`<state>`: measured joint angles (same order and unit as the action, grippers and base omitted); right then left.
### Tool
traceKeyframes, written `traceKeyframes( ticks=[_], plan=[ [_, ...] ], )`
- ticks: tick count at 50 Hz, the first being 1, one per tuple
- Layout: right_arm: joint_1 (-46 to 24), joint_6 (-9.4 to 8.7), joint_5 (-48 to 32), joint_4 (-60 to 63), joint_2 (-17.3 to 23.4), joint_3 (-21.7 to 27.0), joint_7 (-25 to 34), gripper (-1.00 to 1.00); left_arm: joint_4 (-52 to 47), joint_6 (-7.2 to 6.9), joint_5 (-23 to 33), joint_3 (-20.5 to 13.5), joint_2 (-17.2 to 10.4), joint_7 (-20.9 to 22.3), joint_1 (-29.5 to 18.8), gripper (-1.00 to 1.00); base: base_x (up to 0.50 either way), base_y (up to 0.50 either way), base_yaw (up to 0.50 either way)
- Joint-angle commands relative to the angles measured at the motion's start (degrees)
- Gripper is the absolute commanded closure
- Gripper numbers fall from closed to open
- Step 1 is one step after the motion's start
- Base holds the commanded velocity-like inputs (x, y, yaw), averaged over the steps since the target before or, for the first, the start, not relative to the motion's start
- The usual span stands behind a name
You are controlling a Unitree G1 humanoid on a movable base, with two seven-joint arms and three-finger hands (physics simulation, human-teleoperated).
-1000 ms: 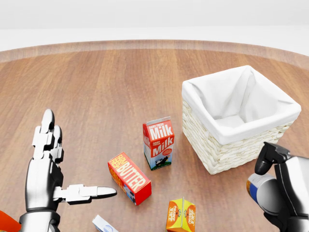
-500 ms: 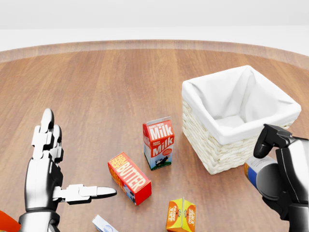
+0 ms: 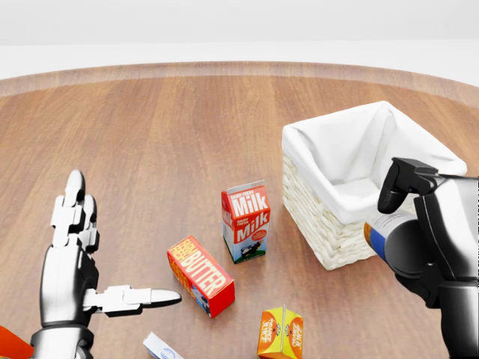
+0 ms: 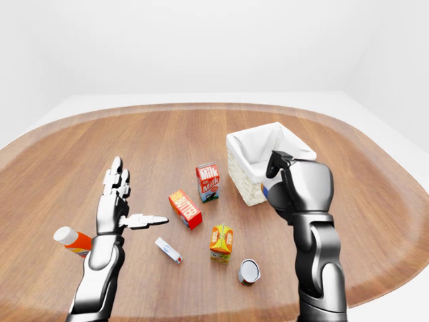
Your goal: Pick up the alphabet soup and the tomato sauce, and put them in the basket.
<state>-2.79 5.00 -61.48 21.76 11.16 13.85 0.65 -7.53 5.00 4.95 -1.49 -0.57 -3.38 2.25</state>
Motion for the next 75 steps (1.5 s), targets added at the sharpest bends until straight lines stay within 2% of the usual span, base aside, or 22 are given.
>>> traceKeyframes(
  ticks=[1, 14, 32, 37, 49, 66, 75],
  plan=[
    [-4.4, 0.0, 1.6, -0.2, 1.6, -0.9, 0.4, 1.0, -0.9, 0.0, -1.4, -0.6, 0.0, 0.4, 0.2, -1.0, 0.0, 0.0, 0.0],
    [-8.2, 0.0, 2.1, -2.7, 3.1, -1.7, 1.4, 1.0, -1.2, 0.0, -1.3, -0.5, 0.0, 0.6, 0.4, -1.0, 0.0, 0.0, 0.0],
    [-14.4, 0.0, -1.2, -9.9, 5.5, -3.8, 2.5, 1.0, -1.3, 0.0, -1.3, -0.5, 0.0, 0.7, 0.4, -1.0, 0.0, 0.0, 0.0],
    [-16.1, 0.0, -2.0, -14.6, 5.8, -4.4, -0.5, 1.0, -1.4, 0.0, -1.3, -0.5, 0.0, 0.7, 0.5, -1.0, 0.0, 0.0, 0.0],
    [-23.9, 0.0, -1.8, -20.2, 7.0, -6.0, 1.3, 1.0, -1.1, 0.0, -1.3, -0.5, 0.0, 0.6, 0.6, -1.0, 0.0, 0.0, 0.0],
    [-32.8, 0.0, -1.2, -35.9, 9.2, -7.6, -2.0, 1.0, -0.8, 0.0, -1.4, -0.5, 0.0, 0.5, 0.1, -1.0, 0.0, 0.0, 0.0],
    [-36.2, 0.0, -1.1, -40.5, 9.8, -8.3, -3.0, 1.0, -0.9, 0.0, -1.4, -0.5, 0.0, 0.5, 0.1, -1.0, 0.0, 0.0, 0.0]
  ],
)
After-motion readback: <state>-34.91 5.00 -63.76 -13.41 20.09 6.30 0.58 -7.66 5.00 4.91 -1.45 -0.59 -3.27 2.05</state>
